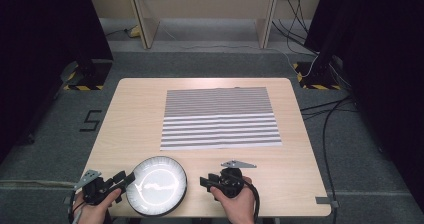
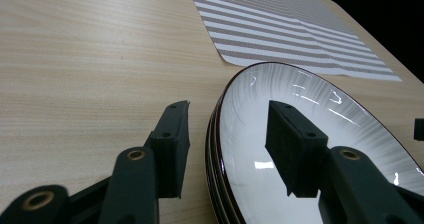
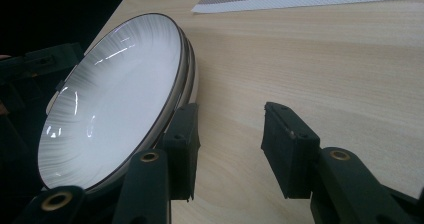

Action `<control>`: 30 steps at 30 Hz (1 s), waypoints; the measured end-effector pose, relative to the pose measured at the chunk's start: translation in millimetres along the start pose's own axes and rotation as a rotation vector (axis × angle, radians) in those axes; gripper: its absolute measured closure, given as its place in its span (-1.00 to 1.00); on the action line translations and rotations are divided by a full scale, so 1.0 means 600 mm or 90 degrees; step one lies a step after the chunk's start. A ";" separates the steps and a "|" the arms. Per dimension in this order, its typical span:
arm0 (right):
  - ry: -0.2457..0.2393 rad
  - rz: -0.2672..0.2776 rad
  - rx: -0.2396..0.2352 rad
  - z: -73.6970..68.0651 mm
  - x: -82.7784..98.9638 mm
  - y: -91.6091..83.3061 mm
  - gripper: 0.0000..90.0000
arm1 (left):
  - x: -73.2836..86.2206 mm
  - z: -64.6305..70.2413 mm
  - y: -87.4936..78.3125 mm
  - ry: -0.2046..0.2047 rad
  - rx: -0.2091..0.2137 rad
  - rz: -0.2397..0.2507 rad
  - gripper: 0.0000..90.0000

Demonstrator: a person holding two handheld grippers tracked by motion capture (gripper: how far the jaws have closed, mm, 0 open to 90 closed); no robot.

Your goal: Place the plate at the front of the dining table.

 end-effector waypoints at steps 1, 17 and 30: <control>0.000 0.000 0.000 0.000 0.000 0.000 0.30 | 0.000 0.000 0.000 0.000 0.000 0.000 0.15; -0.023 -0.028 -0.009 -0.044 -0.016 0.025 0.36 | -0.008 0.012 0.004 0.017 0.017 -0.010 0.19; -0.037 -0.062 0.011 -0.062 -0.010 0.053 0.71 | -0.005 0.012 0.004 -0.004 0.017 -0.029 0.26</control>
Point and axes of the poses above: each handheld gripper's, and its own axes: y roughly forward along the jaws, x roughly out of its underside, z roughly to its right, the point moved 4 cm from there along y, roughly forward along the jaws, and after that the axes turned 14 degrees about y, right-handed, at the moved point
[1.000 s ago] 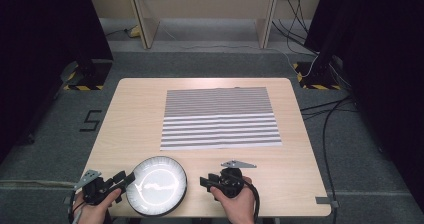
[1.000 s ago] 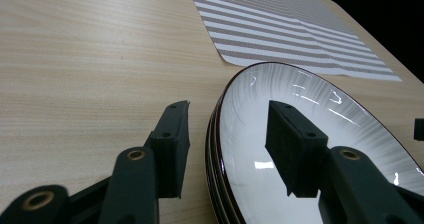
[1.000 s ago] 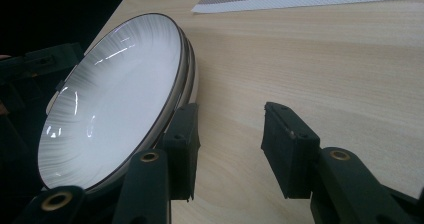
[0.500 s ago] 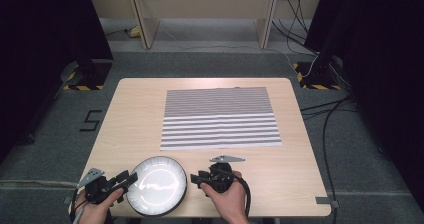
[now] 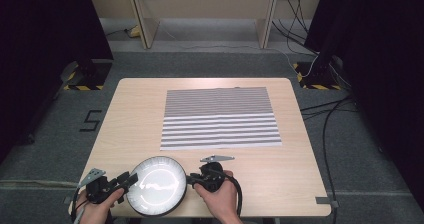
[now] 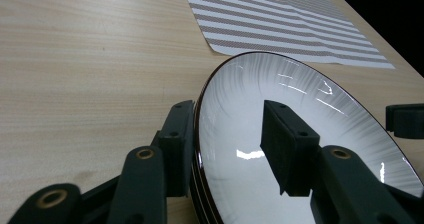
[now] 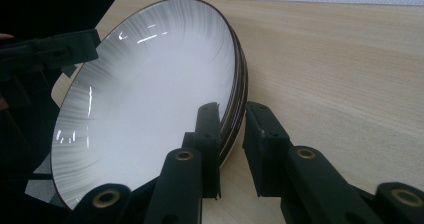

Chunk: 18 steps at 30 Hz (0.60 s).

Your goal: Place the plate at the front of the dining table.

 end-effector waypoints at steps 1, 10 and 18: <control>0.000 0.000 0.000 0.000 0.000 0.000 0.71 | 0.000 0.000 0.000 0.000 0.000 0.000 0.27; -0.007 -0.017 0.001 -0.012 -0.005 0.008 0.81 | 0.004 0.000 0.001 -0.007 0.003 -0.001 0.27; -0.007 -0.027 0.016 -0.013 -0.004 0.016 0.85 | 0.003 0.001 0.002 -0.001 0.003 -0.001 0.28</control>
Point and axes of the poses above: each handheld gripper's, and its own axes: y roughly forward along the jaws, x roughly out of its underside, z roughly to its right, the point moved 4 cm from there along y, roughly forward along the jaws, and after that the axes turned 14 degrees about y, right-handed, at the moved point
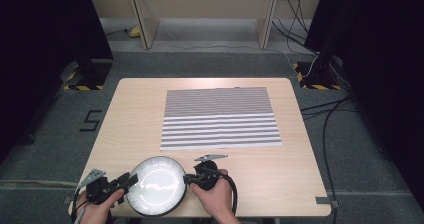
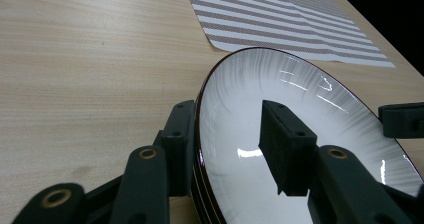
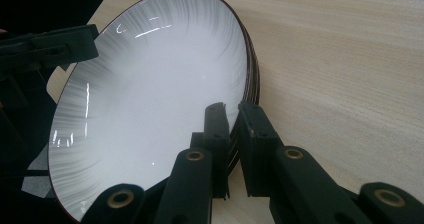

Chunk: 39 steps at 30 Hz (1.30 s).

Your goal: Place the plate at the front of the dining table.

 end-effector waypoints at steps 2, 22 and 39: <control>-0.015 -0.002 0.013 -0.003 -0.001 0.000 0.84 | 0.000 0.000 0.000 0.000 -0.001 -0.001 0.29; -0.012 0.010 0.035 -0.007 -0.014 0.011 0.91 | 0.001 -0.008 -0.002 -0.021 -0.005 -0.006 0.54; 0.004 -0.010 0.008 -0.011 -0.022 0.029 0.89 | 0.002 -0.016 -0.004 -0.039 -0.002 -0.016 0.63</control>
Point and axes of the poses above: each handheld gripper's, and its own axes: y roughly forward along the jaws, x roughly out of its underside, z roughly to its right, the point moved 4 cm from there along y, roughly forward along the jaws, and after that the axes turned 14 degrees about y, right-handed, at the moved point
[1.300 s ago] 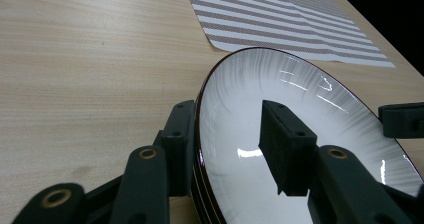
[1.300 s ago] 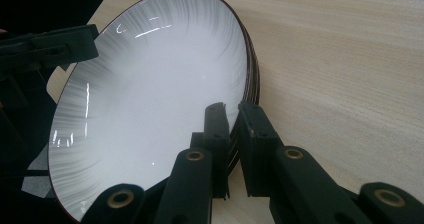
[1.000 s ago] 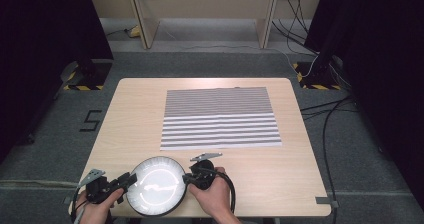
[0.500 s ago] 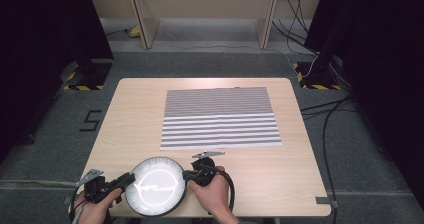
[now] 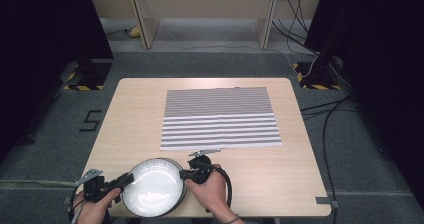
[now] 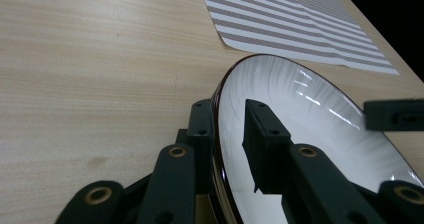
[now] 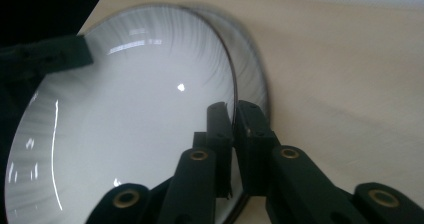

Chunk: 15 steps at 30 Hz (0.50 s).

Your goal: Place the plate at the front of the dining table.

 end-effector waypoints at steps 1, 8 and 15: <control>0.024 -0.026 -0.019 0.002 0.006 0.011 0.88 | 0.000 0.000 0.000 0.000 0.000 0.000 0.68; -0.006 0.004 0.015 -0.004 0.005 0.016 0.87 | 0.002 0.000 -0.001 0.012 -0.004 0.001 0.76; -0.009 -0.004 0.007 -0.003 0.005 0.016 0.86 | 0.005 -0.004 -0.011 -0.014 0.014 -0.019 0.78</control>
Point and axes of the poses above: each handheld gripper's, and its own axes: y roughly forward along the jaws, x roughly out of its underside, z roughly to its right, the point moved 4 cm from there along y, roughly forward along the jaws, and after that the axes turned 14 degrees about y, right-handed, at the moved point
